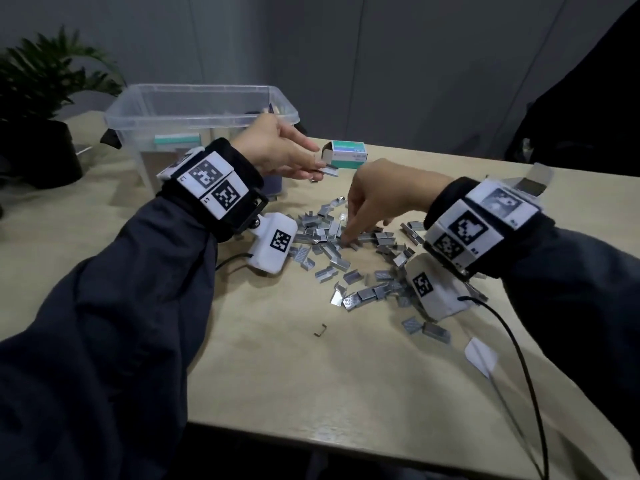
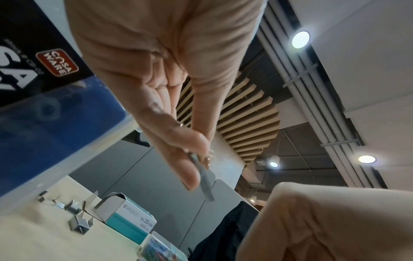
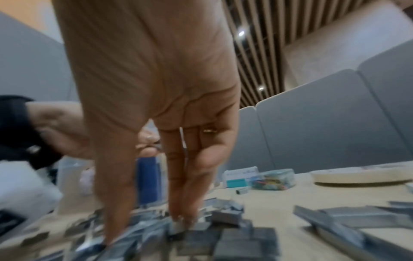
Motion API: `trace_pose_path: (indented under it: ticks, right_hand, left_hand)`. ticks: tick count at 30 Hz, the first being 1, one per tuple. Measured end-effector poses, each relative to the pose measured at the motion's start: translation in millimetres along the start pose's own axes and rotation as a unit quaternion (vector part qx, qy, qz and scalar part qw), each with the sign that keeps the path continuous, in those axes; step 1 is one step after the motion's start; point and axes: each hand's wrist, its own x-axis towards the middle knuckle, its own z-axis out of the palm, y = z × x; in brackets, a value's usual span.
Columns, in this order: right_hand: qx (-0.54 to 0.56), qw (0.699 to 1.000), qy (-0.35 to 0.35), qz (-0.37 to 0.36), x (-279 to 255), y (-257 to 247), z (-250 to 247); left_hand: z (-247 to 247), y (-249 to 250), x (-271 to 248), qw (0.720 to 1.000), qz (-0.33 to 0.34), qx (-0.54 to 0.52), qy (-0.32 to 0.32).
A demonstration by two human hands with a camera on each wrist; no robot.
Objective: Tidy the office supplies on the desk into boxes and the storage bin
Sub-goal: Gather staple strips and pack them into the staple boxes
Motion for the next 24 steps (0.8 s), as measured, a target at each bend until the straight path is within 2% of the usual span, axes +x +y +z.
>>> trace_pose_path:
  ticks: [4, 7, 9, 11, 14, 18, 24]
  right_hand:
    - [-0.077, 0.995, -0.056, 0.004, 4, -11, 4]
    - [-0.079, 0.995, -0.058, -0.004, 3, -11, 4]
    - [-0.038, 0.998, -0.042, -0.007, 1, -5, -1]
    - [0.068, 0.998, -0.015, -0.006, -3, 7, -9]
    - [0.235, 0.97, 0.062, -0.024, -13, 29, -21]
    - [0.407, 0.884, 0.218, -0.073, -20, 40, -25]
    - [0.447, 0.858, 0.233, -0.096, -16, 41, -13]
  left_hand:
    - [-1, 1, 0, 1.0, -0.002, -0.004, 0.006]
    - [0, 3, -1, 1.0, -0.005, 0.015, 0.014]
    - [1, 3, -2, 1.0, -0.003, 0.005, 0.018]
    - [2, 2, -3, 1.0, -0.002, -0.01, 0.021]
    - [6, 2, -3, 0.999, -0.003, -0.026, 0.018]
    - [11, 4, -6, 0.996, -0.019, -0.09, 0.007]
    - [17, 5, -8, 0.987, -0.012, -0.159, 0.009]
